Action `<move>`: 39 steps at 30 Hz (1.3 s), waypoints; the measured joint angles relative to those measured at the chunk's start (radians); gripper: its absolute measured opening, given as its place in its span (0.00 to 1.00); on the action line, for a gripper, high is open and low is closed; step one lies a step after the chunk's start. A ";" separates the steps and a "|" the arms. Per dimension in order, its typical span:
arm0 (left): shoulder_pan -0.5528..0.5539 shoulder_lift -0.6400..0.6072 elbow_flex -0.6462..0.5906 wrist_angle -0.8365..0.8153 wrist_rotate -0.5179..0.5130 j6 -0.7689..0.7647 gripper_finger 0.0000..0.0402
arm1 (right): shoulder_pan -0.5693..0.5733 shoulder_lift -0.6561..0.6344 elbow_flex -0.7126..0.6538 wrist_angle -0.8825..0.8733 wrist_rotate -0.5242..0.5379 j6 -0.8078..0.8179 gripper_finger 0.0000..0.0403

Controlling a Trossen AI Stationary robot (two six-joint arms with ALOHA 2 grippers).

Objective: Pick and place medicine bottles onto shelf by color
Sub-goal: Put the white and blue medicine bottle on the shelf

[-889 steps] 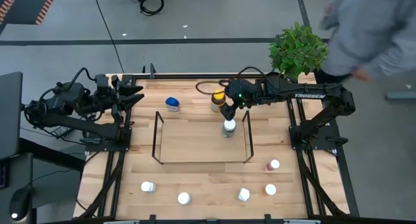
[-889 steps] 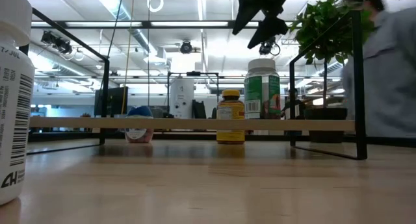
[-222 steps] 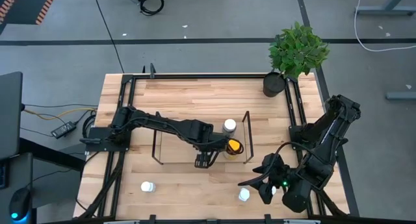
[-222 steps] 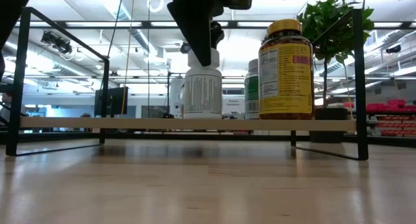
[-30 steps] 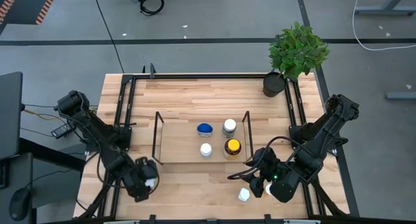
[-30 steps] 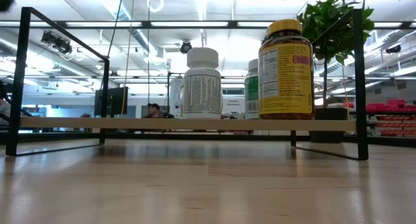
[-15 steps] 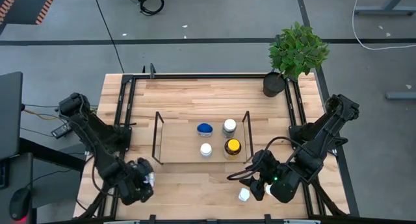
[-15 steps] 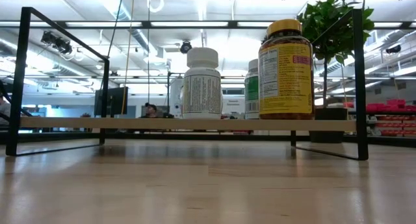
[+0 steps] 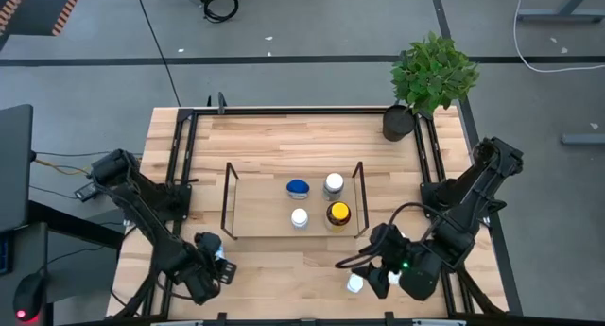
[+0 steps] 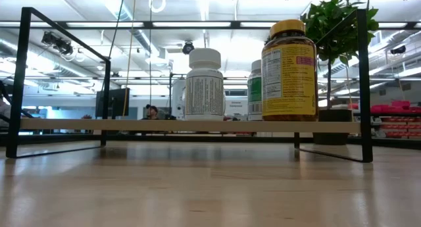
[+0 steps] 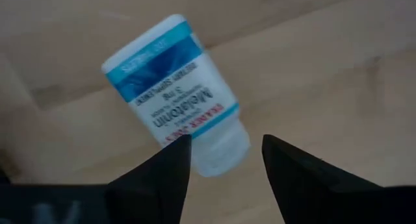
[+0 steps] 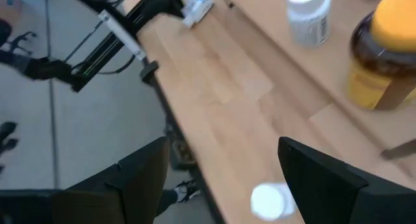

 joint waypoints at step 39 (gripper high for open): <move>0.049 0.140 0.076 -0.112 0.048 0.204 0.99 | 0.102 0.000 0.000 0.004 -0.028 0.097 0.73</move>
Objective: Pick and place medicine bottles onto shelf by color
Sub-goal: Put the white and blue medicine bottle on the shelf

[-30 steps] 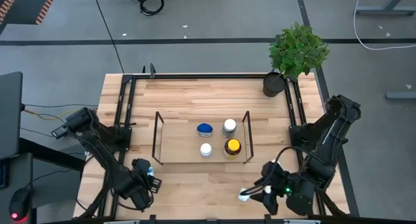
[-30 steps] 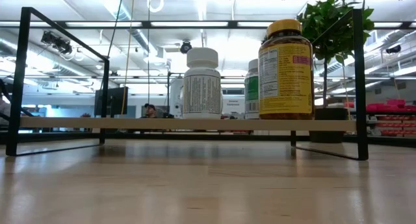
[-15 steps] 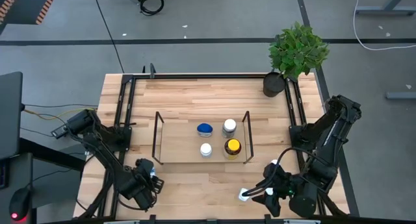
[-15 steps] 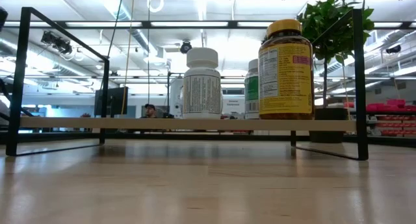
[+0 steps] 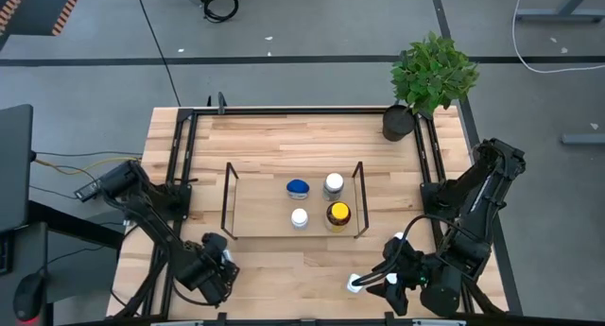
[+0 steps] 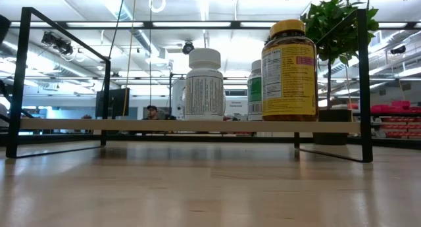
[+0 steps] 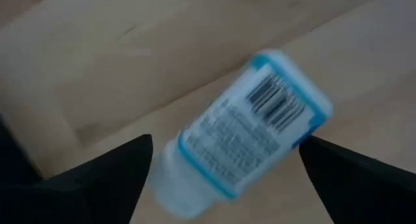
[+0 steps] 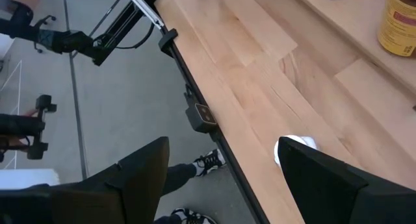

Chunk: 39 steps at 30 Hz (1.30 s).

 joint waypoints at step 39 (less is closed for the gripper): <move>-0.004 0.066 0.001 0.257 0.202 0.244 0.27 | -0.034 0.001 0.000 -0.001 0.010 -0.077 0.73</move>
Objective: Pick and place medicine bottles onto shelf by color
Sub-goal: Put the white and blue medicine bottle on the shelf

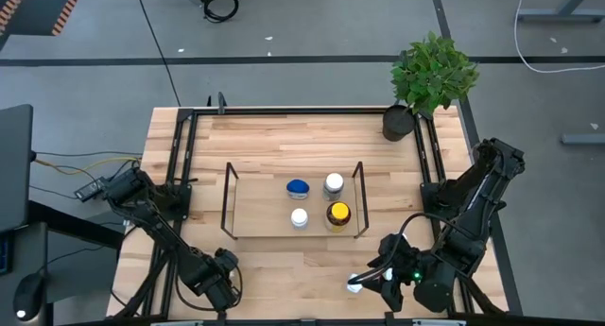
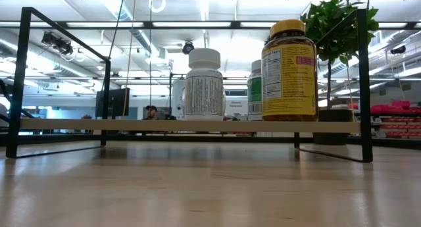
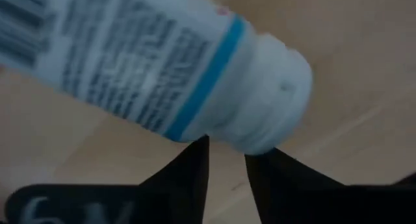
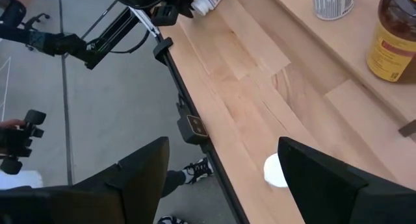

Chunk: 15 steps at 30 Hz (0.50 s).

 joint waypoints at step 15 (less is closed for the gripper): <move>-0.076 -0.001 0.096 -0.085 -0.059 -0.023 0.74 | -0.014 0.000 0.000 0.000 0.010 -0.028 0.73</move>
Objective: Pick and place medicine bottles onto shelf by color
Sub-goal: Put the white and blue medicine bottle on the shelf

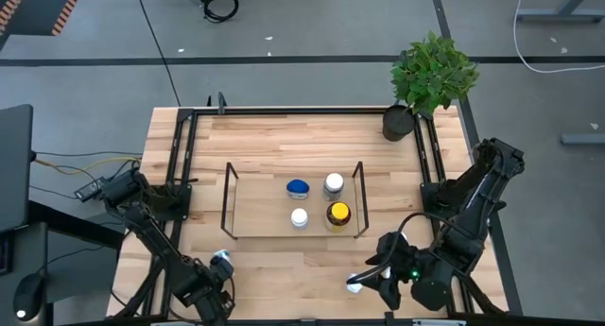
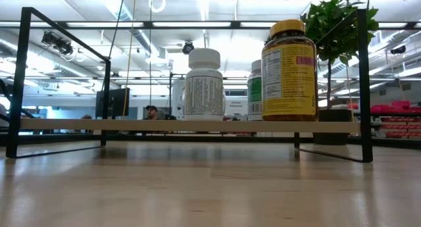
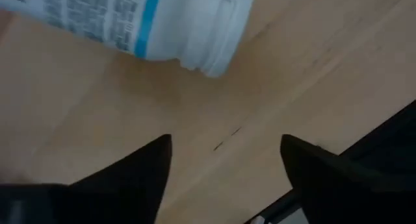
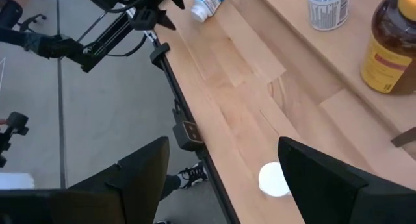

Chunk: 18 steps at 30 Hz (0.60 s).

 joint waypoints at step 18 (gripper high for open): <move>-0.078 0.000 0.204 -0.359 -0.141 1.508 0.83 | 0.002 0.000 0.000 0.001 0.001 0.016 0.73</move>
